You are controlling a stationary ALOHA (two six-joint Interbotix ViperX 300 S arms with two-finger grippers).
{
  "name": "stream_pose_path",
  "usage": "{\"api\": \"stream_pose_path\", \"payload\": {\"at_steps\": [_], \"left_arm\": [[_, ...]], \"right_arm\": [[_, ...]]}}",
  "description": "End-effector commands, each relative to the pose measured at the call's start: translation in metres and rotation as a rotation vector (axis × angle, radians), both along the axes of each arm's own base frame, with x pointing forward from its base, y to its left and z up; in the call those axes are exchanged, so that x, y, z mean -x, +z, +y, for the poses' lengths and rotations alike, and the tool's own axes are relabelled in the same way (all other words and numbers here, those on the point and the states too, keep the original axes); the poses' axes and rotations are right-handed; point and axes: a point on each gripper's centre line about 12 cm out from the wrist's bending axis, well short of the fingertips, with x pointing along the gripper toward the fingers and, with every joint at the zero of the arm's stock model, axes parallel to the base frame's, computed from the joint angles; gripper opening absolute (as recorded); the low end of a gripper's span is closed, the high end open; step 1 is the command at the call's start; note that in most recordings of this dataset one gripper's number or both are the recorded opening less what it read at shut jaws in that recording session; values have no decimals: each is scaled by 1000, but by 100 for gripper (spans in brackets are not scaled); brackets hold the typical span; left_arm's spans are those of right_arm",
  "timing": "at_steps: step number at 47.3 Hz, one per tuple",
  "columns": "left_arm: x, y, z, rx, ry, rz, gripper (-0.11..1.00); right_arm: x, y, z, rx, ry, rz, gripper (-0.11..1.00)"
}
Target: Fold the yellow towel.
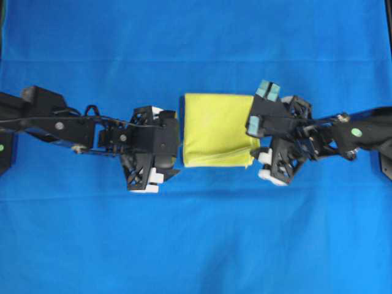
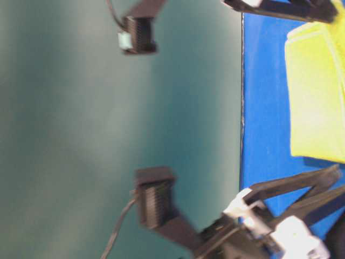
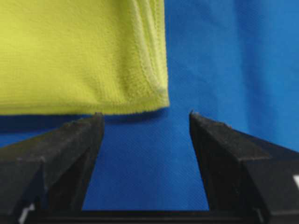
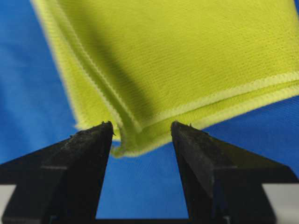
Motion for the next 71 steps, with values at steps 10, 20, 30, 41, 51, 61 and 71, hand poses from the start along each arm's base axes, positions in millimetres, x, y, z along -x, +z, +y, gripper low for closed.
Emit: {"api": "stream_pose_path", "payload": {"at_steps": [10, 20, 30, 41, 51, 61, 71], "left_arm": [[27, 68, 0, 1, -10, -138, 65], [69, 109, 4, 5, -4, -265, 63], [117, 125, 11, 5, 16, -362, 63], [168, 131, 14, 7, 25, -472, 63], [206, 111, 16, 21, 36, -523, 62], [223, 93, 18, 45, 60, -532, 62], [226, 83, 21, 53, 84, -510, 62]], "right_arm": [[17, 68, 10, 19, 25, -159, 57], [50, 104, -3, 104, 30, -264, 57], [85, 130, -11, 147, 38, -399, 57], [123, 120, -19, 182, 49, -477, 56], [148, 98, -22, 159, 70, -576, 56], [159, 68, -31, 142, 38, -632, 56], [158, 61, -32, 133, 43, -644, 56]]}}
